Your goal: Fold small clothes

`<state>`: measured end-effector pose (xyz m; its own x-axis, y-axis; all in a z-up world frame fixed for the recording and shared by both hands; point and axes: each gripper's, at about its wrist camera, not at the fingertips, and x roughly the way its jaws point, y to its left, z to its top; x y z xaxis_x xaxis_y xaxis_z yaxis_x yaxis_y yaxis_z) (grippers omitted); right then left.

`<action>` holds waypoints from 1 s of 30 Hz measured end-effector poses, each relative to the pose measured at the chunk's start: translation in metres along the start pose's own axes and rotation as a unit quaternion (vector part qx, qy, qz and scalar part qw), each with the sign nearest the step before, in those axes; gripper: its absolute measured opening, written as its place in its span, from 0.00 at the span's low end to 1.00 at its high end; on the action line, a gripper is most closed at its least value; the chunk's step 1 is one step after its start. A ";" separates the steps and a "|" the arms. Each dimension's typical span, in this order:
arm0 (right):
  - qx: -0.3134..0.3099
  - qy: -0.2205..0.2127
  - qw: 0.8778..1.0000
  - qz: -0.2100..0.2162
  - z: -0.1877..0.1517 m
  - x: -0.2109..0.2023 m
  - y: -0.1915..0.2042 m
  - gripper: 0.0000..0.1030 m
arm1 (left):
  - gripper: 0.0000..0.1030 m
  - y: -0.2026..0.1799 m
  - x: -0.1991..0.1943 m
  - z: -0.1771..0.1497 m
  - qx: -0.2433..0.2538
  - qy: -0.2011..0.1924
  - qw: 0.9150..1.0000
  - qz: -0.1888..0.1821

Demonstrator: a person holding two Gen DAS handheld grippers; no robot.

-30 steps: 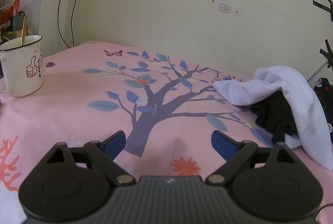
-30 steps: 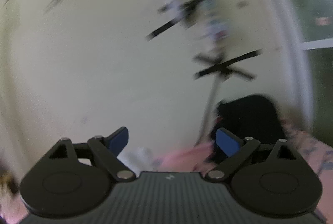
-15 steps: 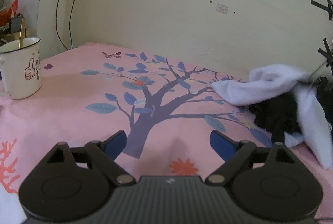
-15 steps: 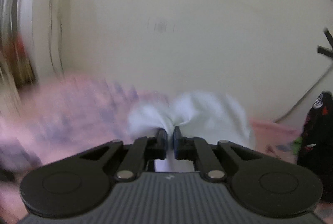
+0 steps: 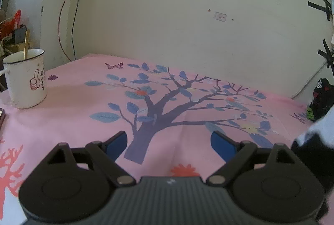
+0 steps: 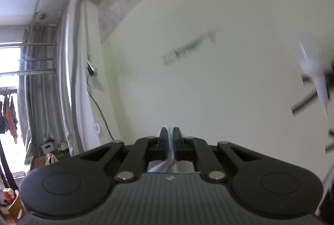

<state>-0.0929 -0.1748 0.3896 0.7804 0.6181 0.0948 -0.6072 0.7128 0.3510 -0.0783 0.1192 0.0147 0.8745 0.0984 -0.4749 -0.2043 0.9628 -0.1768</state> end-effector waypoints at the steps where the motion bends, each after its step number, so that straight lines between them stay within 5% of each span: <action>1: -0.008 -0.014 1.000 -0.005 0.008 -0.004 -0.002 0.00 | 0.88 0.001 0.000 0.000 -0.004 0.001 1.000 0.001; 4: -0.006 -0.021 0.998 -0.054 0.000 -0.010 -0.027 0.00 | 0.88 0.004 0.000 0.000 -0.011 0.002 1.000 -0.002; 6: -0.020 -0.004 0.989 -0.148 -0.016 -0.011 -0.064 0.00 | 0.88 0.005 0.000 0.000 -0.013 0.002 1.000 -0.005; 7: -0.038 0.005 0.974 -0.224 -0.031 -0.016 -0.090 0.03 | 0.88 0.005 -0.001 0.000 -0.013 0.000 1.000 -0.007; 9: -0.074 0.059 0.929 -0.357 -0.066 -0.025 -0.140 0.51 | 0.88 0.005 -0.002 -0.001 -0.012 -0.002 1.000 -0.011; 10: -0.083 0.090 0.903 -0.411 -0.087 -0.036 -0.164 0.61 | 0.88 0.005 -0.002 -0.001 -0.010 -0.002 1.000 -0.014; 11: -0.083 0.118 0.889 -0.435 -0.105 -0.051 -0.185 0.61 | 0.89 0.004 -0.002 -0.001 -0.009 -0.001 1.000 -0.017; 14: -0.038 0.178 0.885 -0.428 -0.144 -0.091 -0.220 0.61 | 0.90 0.002 -0.001 -0.001 -0.004 0.003 1.000 -0.028; 17: -0.029 0.224 0.902 -0.368 -0.174 -0.105 -0.224 0.64 | 0.91 -0.002 -0.004 0.000 0.003 0.010 0.997 -0.074; 19: -0.048 0.251 0.914 -0.316 -0.179 -0.089 -0.211 0.71 | 0.93 -0.007 -0.014 0.005 -0.013 0.015 0.991 -0.135; 20: -0.060 0.263 0.918 -0.289 -0.184 -0.081 -0.205 0.84 | 0.97 -0.013 -0.023 0.008 -0.019 0.013 0.985 -0.172; 22: -0.078 0.284 0.927 -0.232 -0.197 -0.063 -0.192 0.85 | 1.00 -0.031 -0.039 0.013 -0.005 -0.004 0.976 -0.216; 26: -0.128 0.350 0.916 -0.148 -0.246 -0.010 -0.171 0.84 | 0.97 -0.091 -0.039 0.011 0.084 0.018 0.972 -0.218; 27: -0.143 0.366 0.908 -0.143 -0.257 0.008 -0.165 0.84 | 0.90 -0.108 -0.029 0.008 0.106 0.037 0.971 -0.211; 28: -0.159 0.377 0.901 -0.148 -0.272 0.020 -0.163 0.79 | 0.51 -0.119 -0.020 0.005 0.123 0.052 0.969 -0.207; 29: -0.174 0.384 0.893 -0.159 -0.287 0.027 -0.168 0.49 | 0.08 -0.127 -0.010 0.005 0.136 0.069 0.968 -0.198; 30: -0.181 0.391 0.887 -0.166 -0.296 0.030 -0.172 0.20 | 0.10 -0.129 -0.004 0.006 0.140 0.081 0.969 -0.187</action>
<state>-0.0091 -0.1803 0.0568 0.6688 0.2939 -0.6829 -0.4814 0.8712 -0.0965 -0.0528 -0.0036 0.0450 0.7796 -0.2886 -0.5558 0.2602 0.9565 -0.1317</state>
